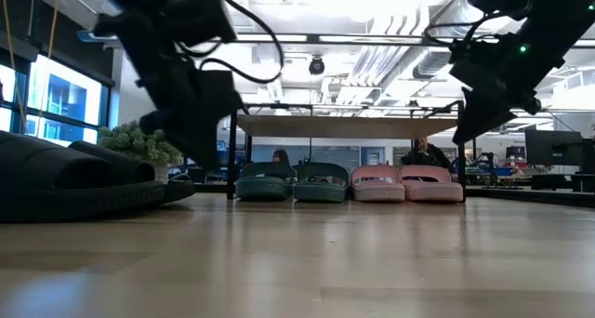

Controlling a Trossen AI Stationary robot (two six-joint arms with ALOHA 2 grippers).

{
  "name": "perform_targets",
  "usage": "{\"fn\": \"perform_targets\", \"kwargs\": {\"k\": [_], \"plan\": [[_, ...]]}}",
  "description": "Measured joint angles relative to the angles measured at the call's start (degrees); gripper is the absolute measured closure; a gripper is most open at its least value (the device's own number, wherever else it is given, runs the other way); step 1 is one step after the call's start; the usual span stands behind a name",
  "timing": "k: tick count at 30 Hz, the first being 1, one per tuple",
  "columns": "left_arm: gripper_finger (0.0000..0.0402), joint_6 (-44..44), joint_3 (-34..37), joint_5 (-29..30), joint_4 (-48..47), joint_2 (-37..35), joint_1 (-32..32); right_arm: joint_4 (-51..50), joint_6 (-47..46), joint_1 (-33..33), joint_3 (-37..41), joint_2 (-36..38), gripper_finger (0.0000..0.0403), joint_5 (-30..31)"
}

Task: Pick and place slides into the shelf
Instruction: Adjust the slides under the shelf

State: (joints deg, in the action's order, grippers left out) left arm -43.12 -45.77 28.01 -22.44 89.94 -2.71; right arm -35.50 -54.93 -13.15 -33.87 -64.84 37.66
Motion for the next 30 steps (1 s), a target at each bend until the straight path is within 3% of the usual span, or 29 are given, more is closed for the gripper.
{"fn": "perform_targets", "kwargs": {"k": [9,30], "plan": [[0.0335,2.5,-6.3,0.1,-3.5,6.3,-3.4,0.5,1.4,0.0,0.0,-1.7,0.0403,1.1],[0.0335,6.3,-6.8,-5.6,1.5,10.3,-6.4,2.1,4.0,0.0,0.0,-2.1,0.0403,1.3]]}}
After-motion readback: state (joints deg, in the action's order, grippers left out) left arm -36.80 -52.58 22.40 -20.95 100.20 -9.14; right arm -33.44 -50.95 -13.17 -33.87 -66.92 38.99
